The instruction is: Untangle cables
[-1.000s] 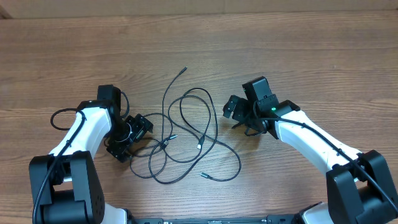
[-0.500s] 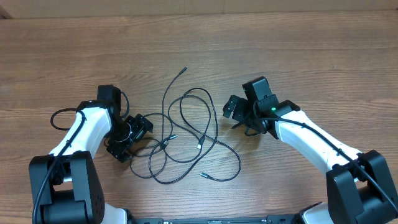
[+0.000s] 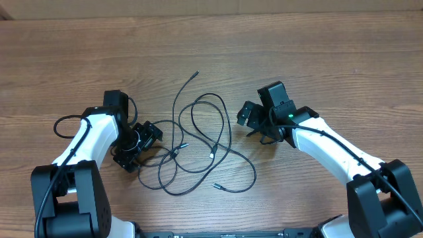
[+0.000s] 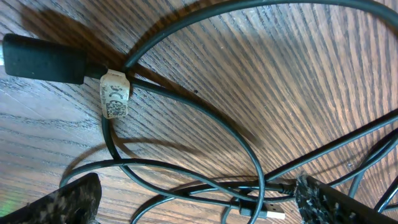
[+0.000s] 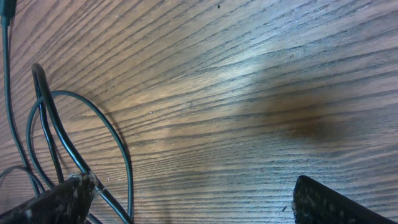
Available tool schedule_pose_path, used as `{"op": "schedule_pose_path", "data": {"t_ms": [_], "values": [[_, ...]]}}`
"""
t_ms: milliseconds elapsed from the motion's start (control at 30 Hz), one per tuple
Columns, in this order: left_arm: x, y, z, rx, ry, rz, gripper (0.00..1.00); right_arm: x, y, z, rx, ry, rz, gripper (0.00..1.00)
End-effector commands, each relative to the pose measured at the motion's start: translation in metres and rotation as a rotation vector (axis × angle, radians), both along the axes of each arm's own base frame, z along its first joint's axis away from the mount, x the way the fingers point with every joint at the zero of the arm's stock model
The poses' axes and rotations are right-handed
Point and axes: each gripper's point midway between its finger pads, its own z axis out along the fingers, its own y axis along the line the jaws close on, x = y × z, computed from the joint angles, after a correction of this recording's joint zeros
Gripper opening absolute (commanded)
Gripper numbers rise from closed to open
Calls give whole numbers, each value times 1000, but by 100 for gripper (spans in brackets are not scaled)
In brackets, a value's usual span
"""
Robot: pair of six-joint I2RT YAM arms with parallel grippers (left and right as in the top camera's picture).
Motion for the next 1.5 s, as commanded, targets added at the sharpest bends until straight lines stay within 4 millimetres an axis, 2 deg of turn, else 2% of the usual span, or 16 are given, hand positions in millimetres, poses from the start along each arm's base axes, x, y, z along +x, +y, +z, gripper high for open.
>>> {"op": "schedule_pose_path", "data": {"t_ms": [0, 100, 267, 467, 600, 700, 933, 1067, 1100, 1133, 1167, 1200, 1267, 1333, 1467], "values": [[-3, 1, -3, 17, 14, 10, 99, 0, -1, -2, -1, 5, -2, 100], [-2, 2, -3, 20, 12, 12, 100, 0, -1, -2, -1, 5, -2, 100], [0, 15, -6, 98, 4, 8, 99, 0, -1, -2, -1, 5, -2, 100], [0, 21, -6, 124, -16, -104, 100, 0, -1, -2, -1, 5, -2, 100], [0, 21, -6, 120, -32, -191, 100, 0, -1, -2, -1, 5, -2, 100], [0, 15, -5, 87, -34, -167, 100, 0, -1, -2, -1, 5, -2, 100], [1, 15, -6, 92, -37, -169, 100, 0, -1, -2, -1, 5, -2, 100], [20, 9, -4, 59, -120, -166, 99, 0, -1, -2, -1, 5, -2, 100], [24, 6, -4, 46, -134, -151, 85, 0, -1, -2, -1, 5, -2, 100], [25, 3, -3, 29, -134, -129, 58, 0, -1, -2, -1, 5, -2, 100], [25, -1, -3, 14, -123, -90, 46, 0, -1, -2, -1, 5, -2, 100], [24, -7, -2, -6, -112, -55, 42, 0, -1, -2, -1, 5, -2, 100], [19, -22, -5, -14, -82, -27, 48, 0, -1, -2, -1, 5, -2, 100], [16, -35, -5, -6, -74, -55, 61, 0, -1, -2, -1, 5, -2, 100], [12, -42, -8, 65, -67, -82, 80, 0, -1, -2, -1, 5, -2, 100]]}}
